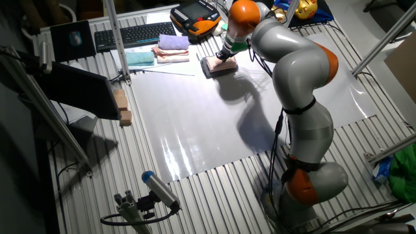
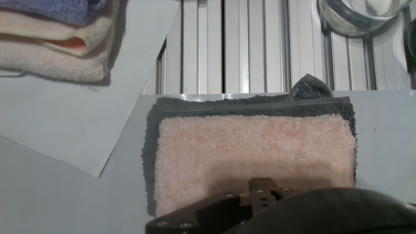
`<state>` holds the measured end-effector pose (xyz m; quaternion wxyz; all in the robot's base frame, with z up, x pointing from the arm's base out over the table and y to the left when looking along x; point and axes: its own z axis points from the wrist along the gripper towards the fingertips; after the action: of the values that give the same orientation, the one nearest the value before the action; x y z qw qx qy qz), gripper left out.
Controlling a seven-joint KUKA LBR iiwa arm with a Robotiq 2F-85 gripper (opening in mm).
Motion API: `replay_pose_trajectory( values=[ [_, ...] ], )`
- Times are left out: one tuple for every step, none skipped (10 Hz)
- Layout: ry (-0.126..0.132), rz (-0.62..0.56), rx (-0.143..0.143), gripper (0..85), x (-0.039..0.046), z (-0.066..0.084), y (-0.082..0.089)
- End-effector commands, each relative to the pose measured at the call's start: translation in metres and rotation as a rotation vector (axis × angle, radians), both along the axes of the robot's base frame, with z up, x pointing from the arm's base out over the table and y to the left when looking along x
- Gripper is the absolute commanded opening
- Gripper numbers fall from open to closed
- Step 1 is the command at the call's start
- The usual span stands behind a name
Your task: Clean the table with a cloth
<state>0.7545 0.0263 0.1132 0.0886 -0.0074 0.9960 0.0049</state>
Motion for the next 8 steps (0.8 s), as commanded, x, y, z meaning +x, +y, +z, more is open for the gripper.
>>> replay_pose_trajectory(
  values=[
    [0.008, 0.0, 0.006, 0.0, -0.0006, 0.0004, 0.0021],
    [-0.002, -0.006, 0.021, 34.0, -0.0003, 0.0008, 0.0036],
    [-0.03, -0.02, 0.025, 68.0, -0.0013, 0.0, 0.0036],
    [-0.048, -0.026, 0.031, 68.0, -0.0023, -0.0004, 0.0047],
    [-0.057, -0.03, 0.032, 68.0, -0.0023, 0.0006, 0.0056],
    [-0.068, -0.028, 0.029, 68.0, -0.0018, 0.002, 0.0064],
    [-0.076, -0.03, 0.019, 68.0, -0.0008, 0.0037, 0.0073],
    [-0.08, -0.028, 0.012, 85.0, -0.0002, 0.0038, 0.0077]
  ],
)
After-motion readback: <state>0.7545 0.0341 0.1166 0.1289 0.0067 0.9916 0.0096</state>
